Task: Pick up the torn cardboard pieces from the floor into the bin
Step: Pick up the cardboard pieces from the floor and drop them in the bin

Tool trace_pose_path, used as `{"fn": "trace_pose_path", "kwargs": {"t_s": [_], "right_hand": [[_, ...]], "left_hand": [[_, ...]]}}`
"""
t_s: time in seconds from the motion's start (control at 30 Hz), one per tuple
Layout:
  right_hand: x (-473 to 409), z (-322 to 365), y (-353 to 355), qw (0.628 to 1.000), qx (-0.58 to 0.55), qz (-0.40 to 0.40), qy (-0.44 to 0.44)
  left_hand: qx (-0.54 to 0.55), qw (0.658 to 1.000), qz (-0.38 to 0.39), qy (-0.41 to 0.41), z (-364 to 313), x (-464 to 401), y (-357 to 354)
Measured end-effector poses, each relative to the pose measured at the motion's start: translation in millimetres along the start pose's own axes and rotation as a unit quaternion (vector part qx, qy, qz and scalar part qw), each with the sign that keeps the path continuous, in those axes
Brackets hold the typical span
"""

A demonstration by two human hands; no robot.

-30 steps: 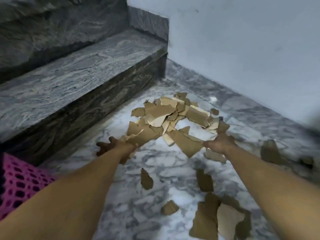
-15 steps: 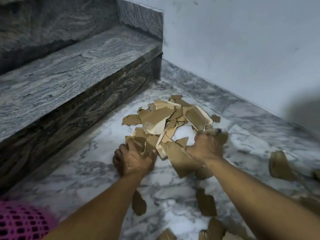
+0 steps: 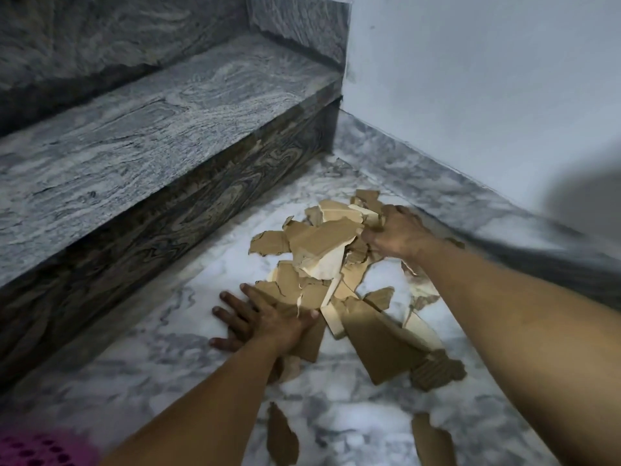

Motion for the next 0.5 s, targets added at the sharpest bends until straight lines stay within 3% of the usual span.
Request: {"fn": "trace_pose_path", "kwargs": {"t_s": [0.33, 0.5], "right_hand": [[-35.2, 60.9, -7.2, 0.978, 0.102, 0.173, 0.051], [-12.0, 45.9, -27.4, 0.972, 0.15, 0.174, 0.051]], "left_hand": [[-0.014, 0.999, 0.027, 0.014, -1.9, -12.1, -0.9], [-0.022, 0.999, 0.026, 0.006, -3.6, -8.7, 1.9]]}}
Point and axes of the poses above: each hand's wrist, its own x-axis away from the middle knuckle, its own y-axis out of the back of the hand, z = x × y, the point moved 2 cm from there along -x, towards the middle knuckle, and after that the axes turned 9 degrees about -x, right-handed, at the moved point
